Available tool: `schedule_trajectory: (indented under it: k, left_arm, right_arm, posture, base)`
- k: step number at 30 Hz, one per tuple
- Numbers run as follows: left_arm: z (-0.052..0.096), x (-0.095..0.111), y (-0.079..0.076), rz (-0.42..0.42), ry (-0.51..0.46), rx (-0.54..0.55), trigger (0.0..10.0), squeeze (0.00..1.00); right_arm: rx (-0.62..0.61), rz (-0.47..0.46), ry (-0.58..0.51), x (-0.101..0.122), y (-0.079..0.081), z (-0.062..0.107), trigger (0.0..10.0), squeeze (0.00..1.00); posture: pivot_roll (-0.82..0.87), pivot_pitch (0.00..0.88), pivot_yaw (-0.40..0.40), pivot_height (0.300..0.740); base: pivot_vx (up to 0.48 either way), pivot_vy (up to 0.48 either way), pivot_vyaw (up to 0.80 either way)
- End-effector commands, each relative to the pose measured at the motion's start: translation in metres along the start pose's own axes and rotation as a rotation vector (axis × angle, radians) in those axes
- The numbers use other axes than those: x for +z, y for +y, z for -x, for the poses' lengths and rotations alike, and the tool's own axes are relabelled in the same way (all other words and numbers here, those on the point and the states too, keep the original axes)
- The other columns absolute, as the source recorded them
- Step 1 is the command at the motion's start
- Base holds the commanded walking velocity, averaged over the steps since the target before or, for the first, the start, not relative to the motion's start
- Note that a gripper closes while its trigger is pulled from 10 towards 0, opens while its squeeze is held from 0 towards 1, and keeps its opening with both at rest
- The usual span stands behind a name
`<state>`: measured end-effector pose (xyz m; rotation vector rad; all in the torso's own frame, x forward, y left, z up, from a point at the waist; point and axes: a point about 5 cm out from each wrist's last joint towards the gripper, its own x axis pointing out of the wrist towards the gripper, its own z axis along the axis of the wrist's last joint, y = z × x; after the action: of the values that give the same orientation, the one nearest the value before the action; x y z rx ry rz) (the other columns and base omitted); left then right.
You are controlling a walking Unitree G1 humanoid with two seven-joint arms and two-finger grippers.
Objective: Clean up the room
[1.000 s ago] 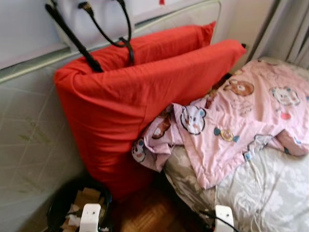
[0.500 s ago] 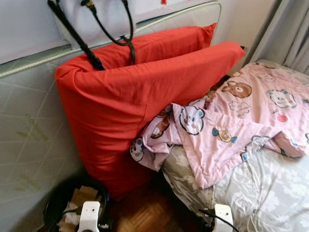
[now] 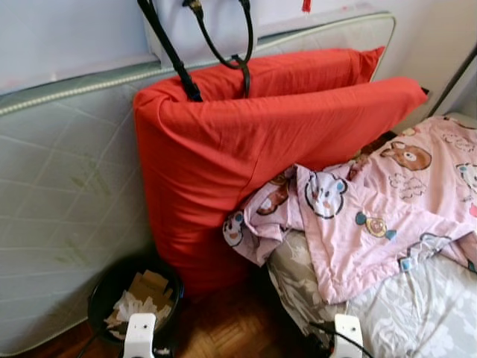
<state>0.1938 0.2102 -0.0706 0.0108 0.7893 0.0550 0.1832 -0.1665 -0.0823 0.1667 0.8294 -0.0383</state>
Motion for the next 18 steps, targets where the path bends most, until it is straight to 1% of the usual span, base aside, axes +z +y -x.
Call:
schedule_trajectory:
  k: [1,18]
  left_arm:
    - [0.0011,-0.0041,0.0014,0.015,0.016,0.006,10.0,0.0]
    - [0.0008,-0.0033,0.0013,0.006,0.015,0.0,10.0,0.0]
  right_arm:
    - [-0.005,-0.004,0.003,-0.0018,-0.0014,0.0008,10.0,0.0]
    - [0.017,0.004,-0.015,0.0045,0.003,-0.0015,10.0,0.0]
  posture:
    - [-0.05,0.063,-0.055,0.74]
    - [-0.05,0.06,-0.056,0.74]
  base:
    - [0.281,0.0,0.0]
    - [0.284,0.0,0.0]
